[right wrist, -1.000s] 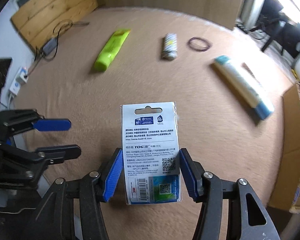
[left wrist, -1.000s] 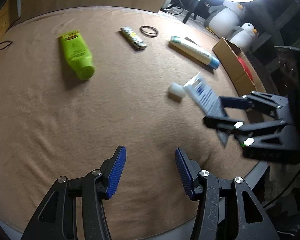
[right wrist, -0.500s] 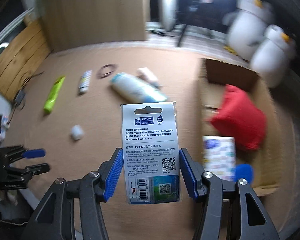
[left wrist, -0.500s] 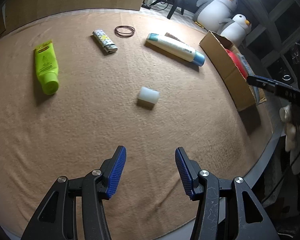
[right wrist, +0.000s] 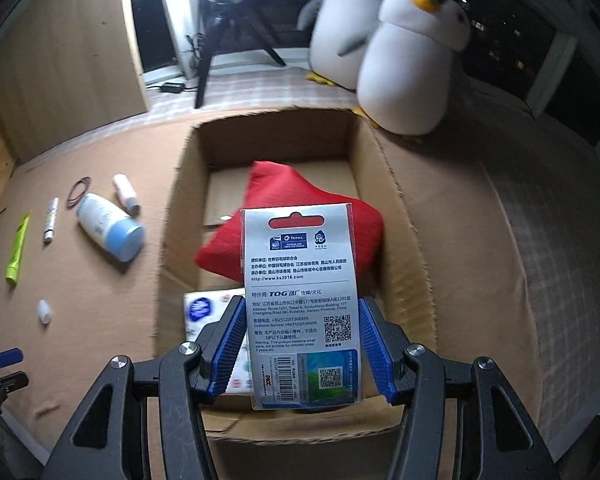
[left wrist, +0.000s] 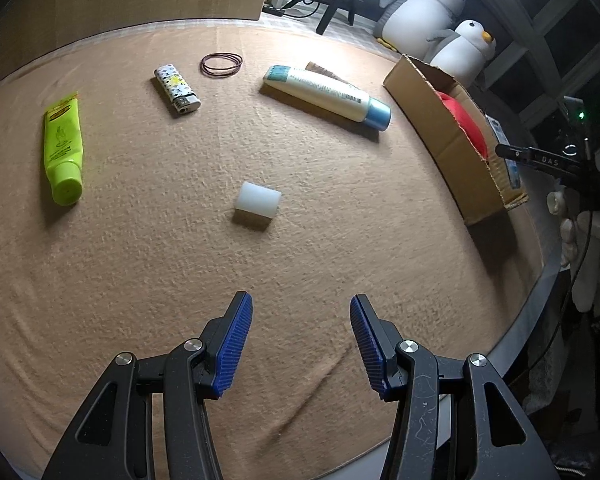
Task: Organize objects
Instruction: 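Carry the card package with the right tool into the box and release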
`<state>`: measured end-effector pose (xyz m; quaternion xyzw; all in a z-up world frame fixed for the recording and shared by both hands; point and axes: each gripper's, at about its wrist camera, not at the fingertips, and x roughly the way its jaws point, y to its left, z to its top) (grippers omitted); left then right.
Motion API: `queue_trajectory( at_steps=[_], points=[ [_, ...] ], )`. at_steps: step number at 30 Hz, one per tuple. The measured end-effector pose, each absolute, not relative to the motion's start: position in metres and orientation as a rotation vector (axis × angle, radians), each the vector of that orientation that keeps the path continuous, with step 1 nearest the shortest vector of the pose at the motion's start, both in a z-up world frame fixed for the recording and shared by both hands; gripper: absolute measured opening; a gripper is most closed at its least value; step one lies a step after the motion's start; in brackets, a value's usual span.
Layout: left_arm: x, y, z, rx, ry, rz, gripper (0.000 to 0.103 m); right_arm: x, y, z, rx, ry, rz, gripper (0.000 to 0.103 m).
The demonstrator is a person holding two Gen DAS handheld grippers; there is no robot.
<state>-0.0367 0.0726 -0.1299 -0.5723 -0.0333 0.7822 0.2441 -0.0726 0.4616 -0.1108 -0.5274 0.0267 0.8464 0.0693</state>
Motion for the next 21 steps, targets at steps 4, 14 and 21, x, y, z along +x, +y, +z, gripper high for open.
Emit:
queue_trajectory(
  at_steps=[4,14,21],
  points=[
    [-0.037,0.073,-0.130,-1.563,-0.086,2.133,0.055,-0.071,0.468,-0.114,-1.592,0.099,2.536,0.052],
    [-0.039,0.076,-0.129,-1.558,-0.067,2.124,0.055,-0.071,0.467,-0.112,-1.585,0.062,2.539,0.062],
    [-0.042,0.074,-0.130,-1.560,-0.073,2.133,0.055,-0.073,0.456,-0.106,-1.583,0.085,2.580,0.062]
  ],
)
